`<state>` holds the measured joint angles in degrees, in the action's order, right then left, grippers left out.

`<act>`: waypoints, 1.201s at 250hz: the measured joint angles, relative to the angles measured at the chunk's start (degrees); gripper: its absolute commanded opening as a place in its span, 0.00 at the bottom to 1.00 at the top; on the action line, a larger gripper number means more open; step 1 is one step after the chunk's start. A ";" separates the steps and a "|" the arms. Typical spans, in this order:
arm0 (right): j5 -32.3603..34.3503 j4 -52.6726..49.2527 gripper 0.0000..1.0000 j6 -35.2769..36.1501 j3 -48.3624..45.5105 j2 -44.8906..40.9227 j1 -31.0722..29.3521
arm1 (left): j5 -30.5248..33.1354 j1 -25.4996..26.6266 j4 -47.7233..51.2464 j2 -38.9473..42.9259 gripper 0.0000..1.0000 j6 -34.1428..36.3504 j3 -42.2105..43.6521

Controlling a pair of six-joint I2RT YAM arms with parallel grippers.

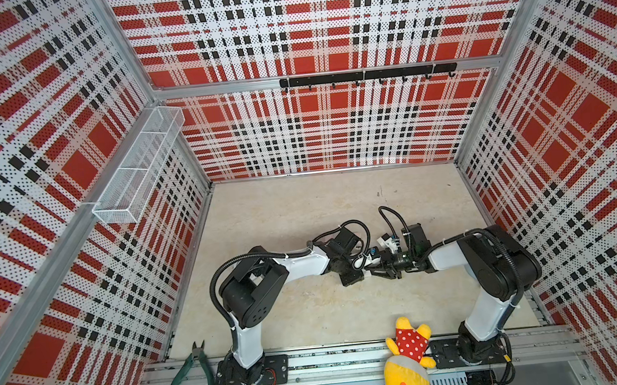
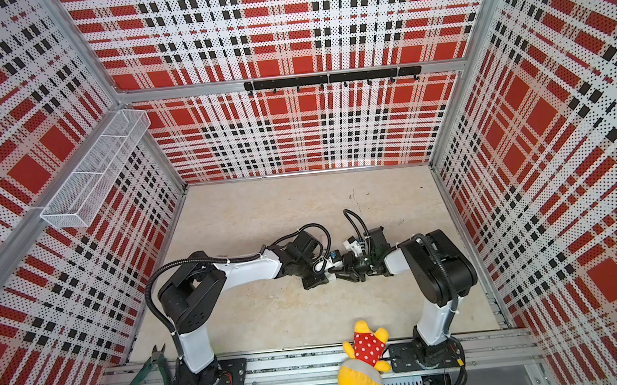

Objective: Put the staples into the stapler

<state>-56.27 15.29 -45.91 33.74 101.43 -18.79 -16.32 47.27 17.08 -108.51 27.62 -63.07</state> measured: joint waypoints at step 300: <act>-2.01 3.45 0.45 -1.73 0.37 2.91 -1.38 | -2.86 0.17 1.14 -0.50 0.44 2.21 -0.74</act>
<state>-58.28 18.74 -47.64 34.11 104.33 -20.16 -19.18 47.44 18.22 -109.01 29.82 -63.81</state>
